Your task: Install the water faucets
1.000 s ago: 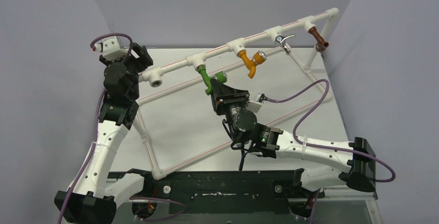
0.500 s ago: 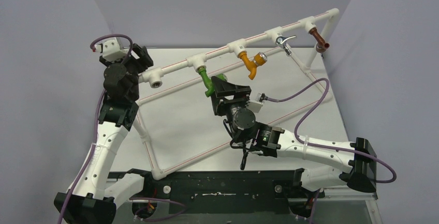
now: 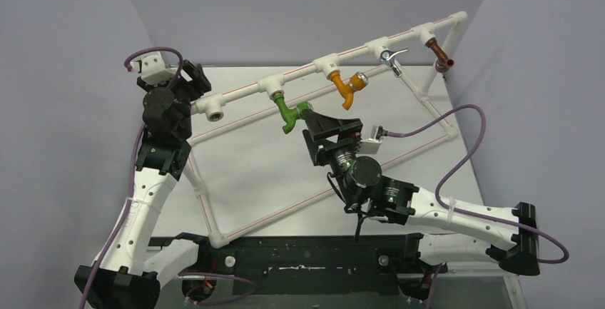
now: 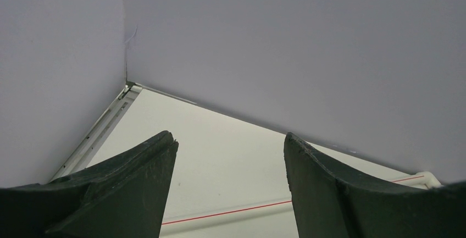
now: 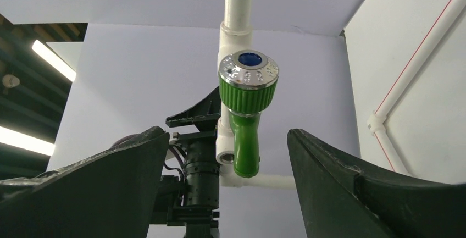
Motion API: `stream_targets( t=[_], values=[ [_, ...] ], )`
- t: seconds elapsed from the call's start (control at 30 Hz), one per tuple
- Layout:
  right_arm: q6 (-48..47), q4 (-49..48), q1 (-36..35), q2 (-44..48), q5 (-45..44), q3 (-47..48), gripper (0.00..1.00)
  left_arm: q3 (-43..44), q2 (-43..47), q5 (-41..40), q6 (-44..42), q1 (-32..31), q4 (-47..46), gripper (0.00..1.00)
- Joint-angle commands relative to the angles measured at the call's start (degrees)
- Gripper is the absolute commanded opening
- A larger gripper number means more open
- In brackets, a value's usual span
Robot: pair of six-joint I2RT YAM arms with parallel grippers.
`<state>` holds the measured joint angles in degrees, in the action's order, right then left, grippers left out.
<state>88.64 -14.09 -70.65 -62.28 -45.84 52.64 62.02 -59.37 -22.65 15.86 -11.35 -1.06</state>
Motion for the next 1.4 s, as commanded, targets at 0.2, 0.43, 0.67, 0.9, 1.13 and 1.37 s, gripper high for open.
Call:
stream_targets(
  t=[0.2, 0.43, 0.67, 0.9, 1.13, 1.37],
  values=[
    [-30.6, 1.7, 1.0, 8.9, 5.1, -0.7, 0.81, -4.6, -2.2, 1.0, -2.0, -0.2, 16.0, 0.69],
    [-52.6, -0.9, 4.9, 12.4, 16.9, -2.0, 0.8, -4.6, -2.5, 1.0, -1.9, -0.1, 16.0, 0.69],
    [-75.8, 1.5, 5.2, 14.2, 24.4, 0.9, 0.8, -4.6, -2.6, 1.5, -1.7, 0.0, 16.0, 0.69],
    [-96.1, 3.2, 5.2, 15.5, 36.7, 2.8, 0.8, -4.5, -2.8, 1.7, -1.7, 0.5, 16.1, 0.69],
    [-118.0, 8.0, 5.2, 15.6, 48.1, 5.7, 0.8, -4.6, -2.9, 2.0, -1.7, 0.5, 16.1, 0.69],
    [-136.6, 13.7, 5.0, 14.0, 52.6, 8.1, 0.81, -4.6, -3.0, 2.3, -1.5, 0.5, 16.1, 0.69]
  ],
)
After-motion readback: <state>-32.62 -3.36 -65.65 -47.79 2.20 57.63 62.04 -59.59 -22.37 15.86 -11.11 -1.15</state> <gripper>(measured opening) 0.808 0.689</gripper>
